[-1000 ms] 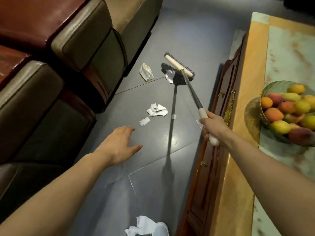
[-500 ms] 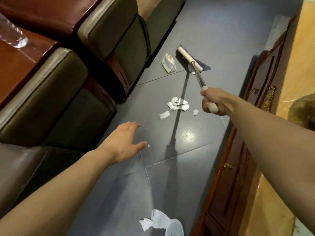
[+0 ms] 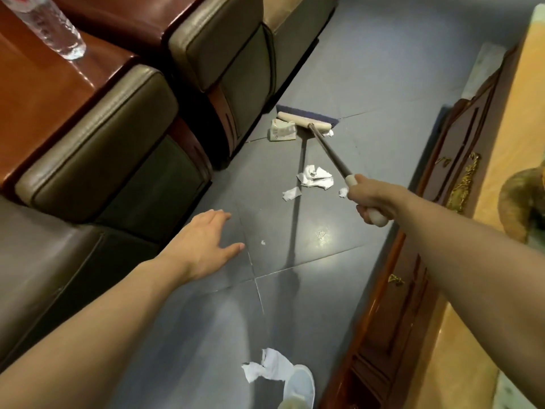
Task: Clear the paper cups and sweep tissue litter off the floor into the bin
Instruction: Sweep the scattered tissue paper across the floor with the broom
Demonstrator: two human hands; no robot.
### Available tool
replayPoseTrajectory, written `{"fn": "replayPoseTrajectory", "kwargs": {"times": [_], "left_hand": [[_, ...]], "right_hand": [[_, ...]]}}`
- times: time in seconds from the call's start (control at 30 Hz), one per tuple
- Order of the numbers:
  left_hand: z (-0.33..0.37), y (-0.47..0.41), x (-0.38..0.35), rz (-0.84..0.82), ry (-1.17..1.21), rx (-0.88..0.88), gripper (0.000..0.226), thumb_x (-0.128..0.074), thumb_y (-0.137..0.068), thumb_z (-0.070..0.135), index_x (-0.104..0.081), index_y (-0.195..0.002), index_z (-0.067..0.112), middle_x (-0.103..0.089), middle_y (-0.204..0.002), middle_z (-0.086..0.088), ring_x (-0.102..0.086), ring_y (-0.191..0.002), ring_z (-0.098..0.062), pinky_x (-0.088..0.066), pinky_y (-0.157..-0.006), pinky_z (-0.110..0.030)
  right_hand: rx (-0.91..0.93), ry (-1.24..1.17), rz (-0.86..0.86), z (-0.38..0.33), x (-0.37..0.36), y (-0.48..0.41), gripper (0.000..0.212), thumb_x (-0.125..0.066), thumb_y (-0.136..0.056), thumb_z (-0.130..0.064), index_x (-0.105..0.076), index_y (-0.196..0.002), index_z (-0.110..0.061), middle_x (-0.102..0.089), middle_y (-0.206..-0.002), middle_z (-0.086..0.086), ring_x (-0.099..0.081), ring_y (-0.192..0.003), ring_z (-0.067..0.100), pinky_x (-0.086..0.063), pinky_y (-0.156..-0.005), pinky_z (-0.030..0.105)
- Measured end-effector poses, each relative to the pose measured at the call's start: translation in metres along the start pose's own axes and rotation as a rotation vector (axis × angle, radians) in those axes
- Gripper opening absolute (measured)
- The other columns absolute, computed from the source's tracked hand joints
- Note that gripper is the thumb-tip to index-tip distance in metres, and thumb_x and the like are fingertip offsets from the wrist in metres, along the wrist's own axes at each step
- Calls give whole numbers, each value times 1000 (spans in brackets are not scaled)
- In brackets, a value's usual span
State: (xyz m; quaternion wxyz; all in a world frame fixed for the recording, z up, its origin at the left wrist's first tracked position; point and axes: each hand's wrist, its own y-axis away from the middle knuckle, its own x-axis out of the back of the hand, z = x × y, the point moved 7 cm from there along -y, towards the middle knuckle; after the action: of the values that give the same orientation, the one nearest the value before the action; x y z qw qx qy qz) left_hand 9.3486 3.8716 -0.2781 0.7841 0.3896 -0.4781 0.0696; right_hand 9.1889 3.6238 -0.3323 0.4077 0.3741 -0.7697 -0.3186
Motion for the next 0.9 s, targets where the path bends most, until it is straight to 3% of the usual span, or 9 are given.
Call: {"fn": "replayPoseTrajectory", "kwargs": {"times": [0.4,0.5,0.6,0.67,0.73,0.9], "left_hand": [[-43,159,-53,54,-13,-69,71,-54,-90,49,-26,-147,16,-28,-153,-3,-22,-142,-19,-21,-115,-32],[-51,219,-82,18,-15,-92,72,-55,-90,47,-25,-147,16,-27,-154,-4,-21,-142,-20,-21,-115,-33],[-56,267,-108,-12,-7,-106,71,-54,-91,46,-24,-148,15,-25,-154,-5,-20,-143,-21,-19,-114,-32],[-53,290,-121,-39,1,-119,71,-53,-92,45,-23,-148,14,-24,-154,-6,-19,-143,-21,-18,-114,-30],[-47,306,-129,-37,5,-140,70,-52,-92,45,-23,-147,13,-24,-154,-6,-19,-143,-21,-18,-114,-30],[-48,321,-137,-6,41,-156,68,-51,-92,46,-25,-147,14,-25,-154,-4,-17,-143,-20,-17,-114,-30]], "right_hand": [[-45,19,6,153,-134,179,49,-24,-94,-4,-34,-138,-23,-34,-67,6,-27,-46,15,-26,-37,13],[-57,-4,42,203,-183,245,59,-31,-94,-8,-27,-145,-37,-42,-68,10,-36,-42,15,-31,-34,13],[23,-23,73,230,-215,302,55,-43,-92,-8,-38,-142,-31,-51,-80,11,-45,-50,17,-37,-38,18],[51,-131,93,241,-223,333,46,-47,-93,-9,-48,-134,-29,-48,-64,9,-43,-40,15,-37,-37,21],[60,-221,116,250,-221,349,47,-47,-94,-10,-46,-135,-33,-44,-55,7,-39,-32,13,-34,-32,20],[90,-231,232,244,-196,339,52,-47,-95,-11,-41,-143,-29,-48,-59,6,-41,-39,15,-35,-32,18]]}}
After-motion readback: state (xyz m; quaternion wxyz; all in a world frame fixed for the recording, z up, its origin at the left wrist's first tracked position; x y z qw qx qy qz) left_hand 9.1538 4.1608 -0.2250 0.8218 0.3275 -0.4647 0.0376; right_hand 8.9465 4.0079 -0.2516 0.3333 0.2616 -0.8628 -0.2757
